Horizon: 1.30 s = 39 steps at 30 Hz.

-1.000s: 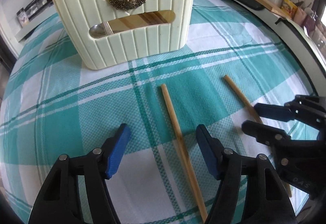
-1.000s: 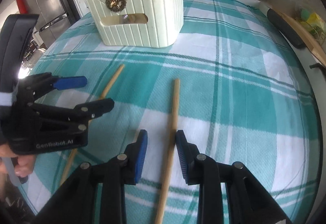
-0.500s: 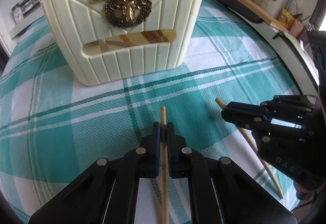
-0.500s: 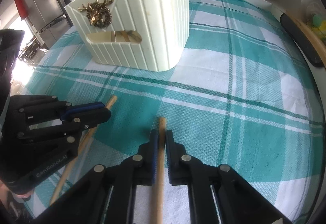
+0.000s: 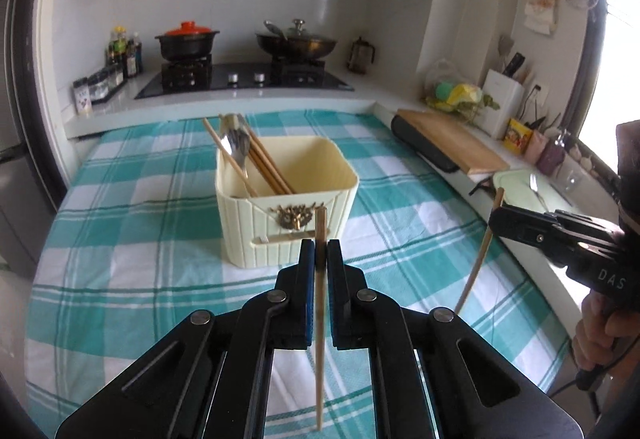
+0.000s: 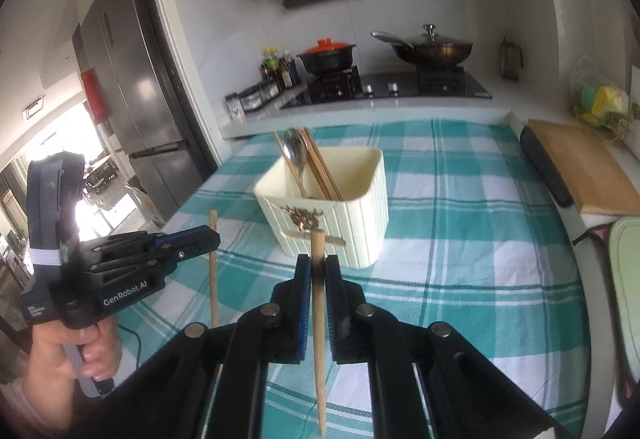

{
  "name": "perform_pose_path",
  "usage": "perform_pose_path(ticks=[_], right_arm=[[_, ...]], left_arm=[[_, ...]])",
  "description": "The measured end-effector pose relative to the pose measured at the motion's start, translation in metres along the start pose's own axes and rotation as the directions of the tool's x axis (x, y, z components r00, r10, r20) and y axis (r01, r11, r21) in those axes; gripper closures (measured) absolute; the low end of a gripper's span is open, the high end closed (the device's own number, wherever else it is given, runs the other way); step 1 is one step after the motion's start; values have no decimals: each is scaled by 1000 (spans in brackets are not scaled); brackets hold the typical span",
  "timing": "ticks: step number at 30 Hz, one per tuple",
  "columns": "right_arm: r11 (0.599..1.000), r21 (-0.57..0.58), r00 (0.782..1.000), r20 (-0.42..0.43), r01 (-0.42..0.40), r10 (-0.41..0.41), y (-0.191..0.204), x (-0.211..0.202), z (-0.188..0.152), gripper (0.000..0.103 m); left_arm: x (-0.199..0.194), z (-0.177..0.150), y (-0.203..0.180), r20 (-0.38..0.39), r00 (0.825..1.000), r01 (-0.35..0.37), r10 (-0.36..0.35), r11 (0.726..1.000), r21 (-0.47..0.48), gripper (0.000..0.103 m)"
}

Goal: Organize utensils
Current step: 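Lift both held chopsticks and carry them over the cream caddy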

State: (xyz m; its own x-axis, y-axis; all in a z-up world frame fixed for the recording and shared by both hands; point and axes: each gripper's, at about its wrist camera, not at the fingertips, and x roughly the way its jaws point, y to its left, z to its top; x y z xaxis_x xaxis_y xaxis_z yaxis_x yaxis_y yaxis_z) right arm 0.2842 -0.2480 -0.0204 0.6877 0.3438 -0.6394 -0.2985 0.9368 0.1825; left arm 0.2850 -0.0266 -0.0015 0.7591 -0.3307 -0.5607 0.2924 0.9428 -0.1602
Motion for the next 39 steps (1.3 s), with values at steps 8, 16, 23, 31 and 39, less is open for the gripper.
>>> perform_pose_path(ticks=[8, 16, 23, 31, 39], right_arm=[[997, -58, 989, 139, 59, -50, 27, -39, 7, 96], [996, -54, 984, 169, 66, -56, 29, -46, 11, 96], [997, -44, 984, 169, 69, -61, 25, -47, 11, 96], [997, -45, 984, 167, 68, -60, 27, -48, 11, 96], [996, -62, 980, 192, 68, -54, 28, -49, 36, 96]], left_arm=[[-33, 1, -1, 128, 991, -26, 26, 1000, 2, 99], [-36, -2, 0, 139, 988, -61, 60, 998, 1, 100], [-37, -3, -3, 137, 986, -95, 92, 995, 20, 100], [-37, -4, -1, 126, 988, -93, 90, 995, 18, 100], [-62, 32, 20, 157, 988, 9, -4, 999, -32, 100]])
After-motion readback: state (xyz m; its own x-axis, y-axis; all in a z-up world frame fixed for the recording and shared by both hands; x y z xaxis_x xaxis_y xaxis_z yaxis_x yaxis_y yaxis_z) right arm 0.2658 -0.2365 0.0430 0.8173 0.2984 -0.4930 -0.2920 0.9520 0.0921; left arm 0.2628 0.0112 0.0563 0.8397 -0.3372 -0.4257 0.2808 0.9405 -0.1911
